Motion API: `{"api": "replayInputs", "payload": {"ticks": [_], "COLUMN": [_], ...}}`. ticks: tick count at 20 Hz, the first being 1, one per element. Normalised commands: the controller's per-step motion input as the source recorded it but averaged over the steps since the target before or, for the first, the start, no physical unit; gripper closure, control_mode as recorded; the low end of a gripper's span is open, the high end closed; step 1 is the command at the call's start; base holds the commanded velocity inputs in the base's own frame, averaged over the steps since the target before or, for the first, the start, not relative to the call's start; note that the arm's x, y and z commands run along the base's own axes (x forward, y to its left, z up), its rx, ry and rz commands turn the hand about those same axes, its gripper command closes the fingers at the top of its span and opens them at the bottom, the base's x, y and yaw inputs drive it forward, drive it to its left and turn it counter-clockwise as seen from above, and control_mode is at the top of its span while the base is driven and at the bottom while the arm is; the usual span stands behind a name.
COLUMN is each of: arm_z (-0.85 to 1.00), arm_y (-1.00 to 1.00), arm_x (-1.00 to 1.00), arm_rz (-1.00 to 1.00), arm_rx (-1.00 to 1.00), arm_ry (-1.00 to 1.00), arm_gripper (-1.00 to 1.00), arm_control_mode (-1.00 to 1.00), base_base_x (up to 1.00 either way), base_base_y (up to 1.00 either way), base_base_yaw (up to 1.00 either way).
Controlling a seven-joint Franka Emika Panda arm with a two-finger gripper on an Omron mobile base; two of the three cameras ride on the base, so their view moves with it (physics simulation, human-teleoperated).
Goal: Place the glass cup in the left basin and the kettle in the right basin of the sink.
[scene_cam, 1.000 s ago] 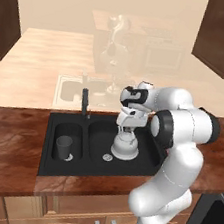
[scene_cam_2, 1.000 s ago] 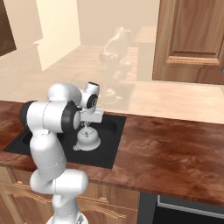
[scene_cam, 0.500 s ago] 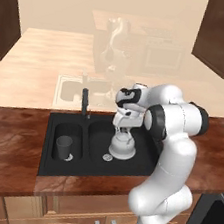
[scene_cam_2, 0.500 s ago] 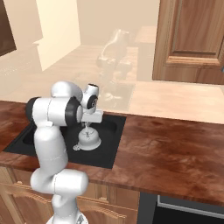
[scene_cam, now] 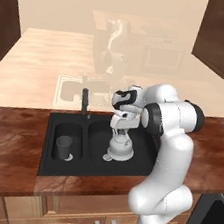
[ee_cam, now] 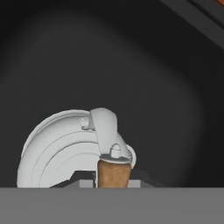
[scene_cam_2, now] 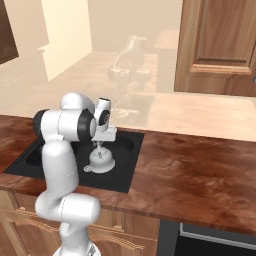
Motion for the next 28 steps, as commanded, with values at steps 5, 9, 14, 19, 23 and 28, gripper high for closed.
{"api": "replayInputs", "payload": {"ticks": [5,9,14,19,23,28], "arm_z": [-0.19,-0.17,-0.23,-0.05,0.00,0.01], "arm_y": [0.00,0.00,0.00,0.00,0.00,-0.03], "arm_x": [0.05,0.02,0.02,0.00,0.00,0.00], "arm_rz": [0.07,0.07,0.07,0.04,0.00,0.00], "arm_rx": [0.00,0.00,0.00,0.00,0.00,0.00], "arm_ry": [0.00,0.00,0.00,0.00,0.00,-0.01], "arm_gripper": [1.00,1.00,1.00,-1.00,-1.00,-1.00], "arm_control_mode": [-1.00,-1.00,-1.00,-1.00,-1.00,-1.00], "base_base_x": [0.00,0.00,0.00,0.00,0.00,0.00], "base_base_y": [0.00,0.00,0.00,0.00,0.00,0.00], "base_base_yaw": [0.00,0.00,0.00,0.00,0.00,0.00]}}
